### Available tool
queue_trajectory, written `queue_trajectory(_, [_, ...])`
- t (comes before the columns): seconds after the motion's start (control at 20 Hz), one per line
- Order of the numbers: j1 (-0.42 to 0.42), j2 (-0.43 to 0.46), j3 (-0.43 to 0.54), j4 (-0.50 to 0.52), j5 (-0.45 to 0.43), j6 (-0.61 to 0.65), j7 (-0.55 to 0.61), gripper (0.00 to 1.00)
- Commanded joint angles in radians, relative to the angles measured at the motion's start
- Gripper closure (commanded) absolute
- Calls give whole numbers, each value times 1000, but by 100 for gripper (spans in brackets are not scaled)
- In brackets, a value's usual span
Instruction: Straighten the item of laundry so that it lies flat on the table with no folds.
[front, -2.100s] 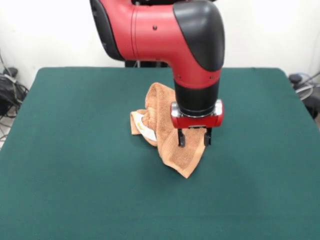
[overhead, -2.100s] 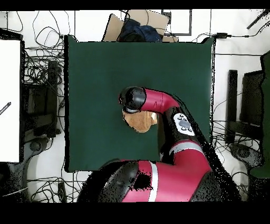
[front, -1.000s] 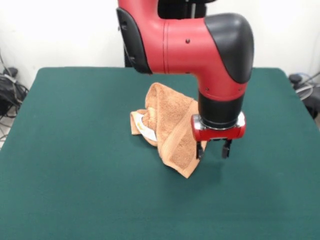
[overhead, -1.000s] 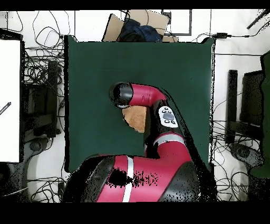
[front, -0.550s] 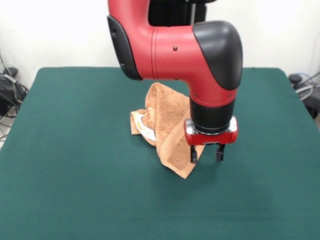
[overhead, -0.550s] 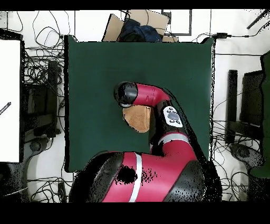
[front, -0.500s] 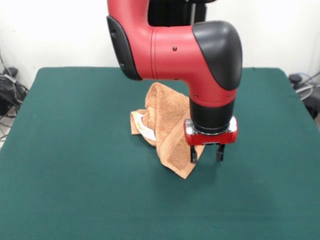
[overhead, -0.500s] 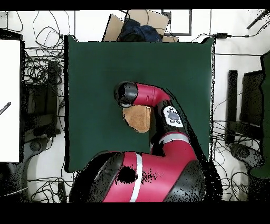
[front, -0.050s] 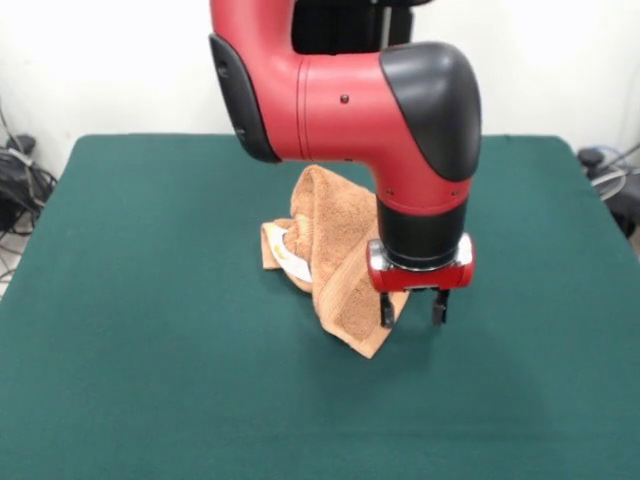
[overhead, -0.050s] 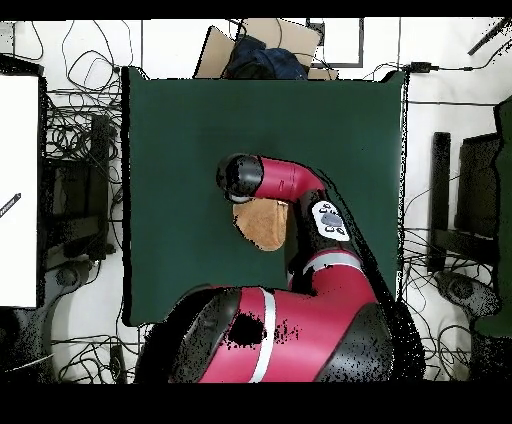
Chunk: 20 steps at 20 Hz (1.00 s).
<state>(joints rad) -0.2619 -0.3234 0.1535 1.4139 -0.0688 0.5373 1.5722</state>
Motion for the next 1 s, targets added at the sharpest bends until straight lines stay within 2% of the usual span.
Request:
queue_trajectory(0.05, [2, -72, 51, 59, 14, -54, 139, 0])
queue_trajectory(0.2, [29, -145, 21, 80, 23, 18, 156, 0])
queue_trajectory(0.55, [34, -189, 17, 74, 33, 95, 143, 0])
queue_trajectory(1.0, [-11, -143, 67, 103, 70, 65, 118, 0])
